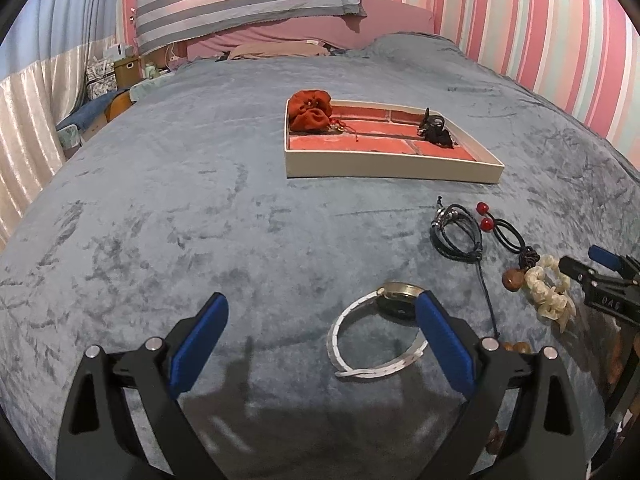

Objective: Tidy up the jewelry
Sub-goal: 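Grasp the white-band watch with the left tool while the right tool grasps the cream flower scrunchie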

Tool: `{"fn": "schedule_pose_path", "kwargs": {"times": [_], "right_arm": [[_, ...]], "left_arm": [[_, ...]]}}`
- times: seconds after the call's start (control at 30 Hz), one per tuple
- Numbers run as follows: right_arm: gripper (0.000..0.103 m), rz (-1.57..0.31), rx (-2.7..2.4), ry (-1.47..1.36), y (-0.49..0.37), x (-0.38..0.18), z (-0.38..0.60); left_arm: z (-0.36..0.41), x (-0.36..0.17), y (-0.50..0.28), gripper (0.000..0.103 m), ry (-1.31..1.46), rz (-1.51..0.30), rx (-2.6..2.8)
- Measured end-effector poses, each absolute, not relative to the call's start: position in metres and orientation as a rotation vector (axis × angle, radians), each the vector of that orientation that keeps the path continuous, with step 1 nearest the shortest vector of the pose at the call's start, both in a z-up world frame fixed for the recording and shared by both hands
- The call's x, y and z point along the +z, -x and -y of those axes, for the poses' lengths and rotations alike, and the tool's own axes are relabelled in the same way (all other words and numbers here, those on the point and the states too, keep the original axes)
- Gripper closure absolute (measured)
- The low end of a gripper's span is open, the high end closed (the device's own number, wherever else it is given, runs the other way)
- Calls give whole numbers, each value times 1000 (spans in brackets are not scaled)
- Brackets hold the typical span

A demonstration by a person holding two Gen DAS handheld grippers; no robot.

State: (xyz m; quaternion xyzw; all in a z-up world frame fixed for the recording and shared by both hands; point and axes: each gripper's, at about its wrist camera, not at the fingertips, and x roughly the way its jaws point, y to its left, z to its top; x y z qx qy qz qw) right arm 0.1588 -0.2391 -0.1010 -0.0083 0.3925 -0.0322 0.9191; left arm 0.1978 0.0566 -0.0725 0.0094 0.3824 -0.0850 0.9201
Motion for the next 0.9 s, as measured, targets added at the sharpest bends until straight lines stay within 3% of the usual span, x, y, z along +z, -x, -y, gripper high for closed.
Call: {"fn": "schedule_pose_path", "kwargs": {"times": [0.17, 0.3, 0.43, 0.5, 0.63, 0.8, 0.87, 0.9], "right_arm": [[24, -820, -32, 10, -174, -95, 227], [36, -870, -7, 3, -189, -101, 216], [53, -932, 16, -8, -201, -113, 209], [56, -948, 26, -14, -204, -117, 207], [70, -974, 43, -9, -208, -120, 201], [74, -989, 36, 2, -212, -120, 197], [77, -991, 33, 4, -212, -119, 197], [79, -991, 33, 0, -212, -118, 197]], "left_arm": [[-56, -76, -200, 11, -19, -791, -180], [-60, -80, -202, 15, -14, -804, -182], [-63, -88, -206, 28, -14, -835, -194], [-64, -91, -210, 32, -9, -854, -206], [-64, -97, -217, 52, 2, -886, -235], [-61, -106, -222, 64, -3, -925, -255], [-62, -110, -224, 77, 4, -939, -270], [-62, -111, -225, 78, 6, -945, -271]]}}
